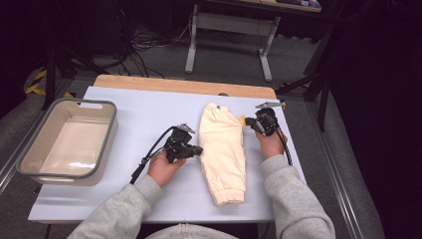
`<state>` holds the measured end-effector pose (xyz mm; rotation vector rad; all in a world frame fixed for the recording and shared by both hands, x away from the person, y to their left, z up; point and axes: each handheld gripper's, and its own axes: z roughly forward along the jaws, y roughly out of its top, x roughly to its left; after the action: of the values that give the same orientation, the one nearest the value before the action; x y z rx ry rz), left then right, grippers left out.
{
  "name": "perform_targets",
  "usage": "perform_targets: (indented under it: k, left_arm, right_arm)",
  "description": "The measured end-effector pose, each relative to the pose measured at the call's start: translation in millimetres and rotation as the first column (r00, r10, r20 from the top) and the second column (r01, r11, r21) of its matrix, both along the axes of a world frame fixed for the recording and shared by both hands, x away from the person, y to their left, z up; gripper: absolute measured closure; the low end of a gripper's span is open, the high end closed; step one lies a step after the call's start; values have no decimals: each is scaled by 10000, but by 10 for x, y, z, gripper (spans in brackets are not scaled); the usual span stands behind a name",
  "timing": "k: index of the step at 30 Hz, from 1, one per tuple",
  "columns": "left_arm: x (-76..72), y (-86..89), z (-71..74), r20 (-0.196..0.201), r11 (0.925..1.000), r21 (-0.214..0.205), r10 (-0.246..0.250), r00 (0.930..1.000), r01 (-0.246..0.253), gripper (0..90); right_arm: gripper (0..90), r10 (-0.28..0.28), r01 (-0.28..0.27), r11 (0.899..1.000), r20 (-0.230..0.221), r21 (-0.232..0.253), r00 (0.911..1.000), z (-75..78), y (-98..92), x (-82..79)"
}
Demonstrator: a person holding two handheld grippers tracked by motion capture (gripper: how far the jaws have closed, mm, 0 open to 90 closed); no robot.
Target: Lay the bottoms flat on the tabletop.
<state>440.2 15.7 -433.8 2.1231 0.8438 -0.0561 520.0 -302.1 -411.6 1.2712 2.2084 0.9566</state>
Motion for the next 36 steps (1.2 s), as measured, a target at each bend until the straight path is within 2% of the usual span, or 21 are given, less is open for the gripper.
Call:
perform_targets:
  k: [5, 6, 7, 8, 10, 11, 12, 13, 15, 16, 19, 20, 22, 25, 26, 27, 28, 29, 30, 35, 36]
  left_arm:
    - [18, 67, 47, 89, 9984, -235, 516, 9986, -514, 562]
    - [28, 78, 46, 113, 9981, -262, 563, 9983, -560, 549]
    - [28, 78, 46, 113, 9981, -262, 563, 9983, -560, 531]
    - [39, 84, 43, 37, 9976, -302, 630, 9980, -628, 504]
    - [60, 64, 16, -129, 9976, -417, 553, 9984, -558, 472]
    - [79, 11, -21, -327, 9990, -201, 388, 9987, -395, 445]
    - [79, 11, -21, -327, 9990, -201, 388, 9987, -395, 431]
    - [90, -68, -64, -478, 9995, 101, 319, 9983, -314, 419]
    - [96, -104, -88, -504, 9993, 247, 282, 9983, -270, 410]
    - [99, -141, -107, -713, 9992, 308, 285, 9970, -264, 406]
    - [114, -166, -135, -881, 9995, 285, 181, 9959, -156, 435]
    - [117, -184, -156, -1060, 9997, 246, 107, 9943, -81, 435]
    - [124, -193, -177, -1101, 9997, 259, -23, 9939, 52, 462]
    - [118, -206, -182, -1134, 9995, 262, -159, 9934, 190, 513]
    - [111, -214, -181, -1100, 9993, 266, -218, 9937, 249, 564]
    - [107, -209, -167, -1103, 9993, 266, -240, 9936, 271, 651]
    - [107, -209, -167, -1103, 9993, 266, -240, 9936, 271, 679]
    - [112, -194, -153, -1200, 9996, 183, -196, 9926, 219, 679]
    - [113, -187, -149, -1276, 9998, 117, -157, 9917, 174, 727]
    - [107, -89, -62, -1204, 9998, 204, -60, 9927, 85, 773]
    - [104, -11, -10, -902, 9994, 359, 36, 9959, -4, 777]
  right_arm:
    - [704, 280, -282, 9996, 327, 86, 9991, 32, 61, -24]
    - [659, 318, -322, 9995, 423, 80, 9986, 47, 66, -35]
    - [659, 318, -322, 9995, 423, 80, 9986, 47, 66, -35]
    - [542, 403, -411, 9990, 537, 150, 9977, 66, 83, -52]
    - [460, 687, -698, 9973, 477, 232, 9965, 41, 119, -39]
    - [422, 809, -820, 9964, 457, 219, 9957, 24, 139, -27]
    - [422, 809, -820, 9964, 457, 219, 9957, 24, 139, -27]
    - [382, 936, -936, 9956, 312, -37, 9951, -33, 211, 11]
    - [373, 957, -955, 9954, 252, -83, 9951, -52, 233, 26]
    - [366, 970, -968, 9951, 109, -178, 9952, -114, 276, 80]
    - [363, 898, -901, 9957, -134, -237, 9959, -170, 287, 134]
    - [363, 877, -882, 9958, -182, -245, 9960, -192, 285, 157]
    - [357, 736, -741, 9972, -592, -75, 9955, -265, 269, 231]
    - [360, 859, -849, 9963, -836, 153, 9928, -304, 262, 268]
    - [372, 915, -903, 9958, -860, 180, 9921, -313, 264, 278]
    - [514, 1163, -1133, 9930, -1037, 349, 9878, -300, 268, 282]
    - [514, 1163, -1133, 9930, -1037, 349, 9878, -300, 268, 282]
    - [570, 1324, -1278, 9907, -1167, 459, 9843, -294, 274, 283]
    - [720, 1646, -1585, 9859, -1388, 539, 9765, -271, 307, 276]
    - [820, 1840, -1784, 9826, -1405, 512, 9728, -203, 337, 254]
    - [829, 1875, -1822, 9818, -1186, 538, 9751, -152, 324, 236]
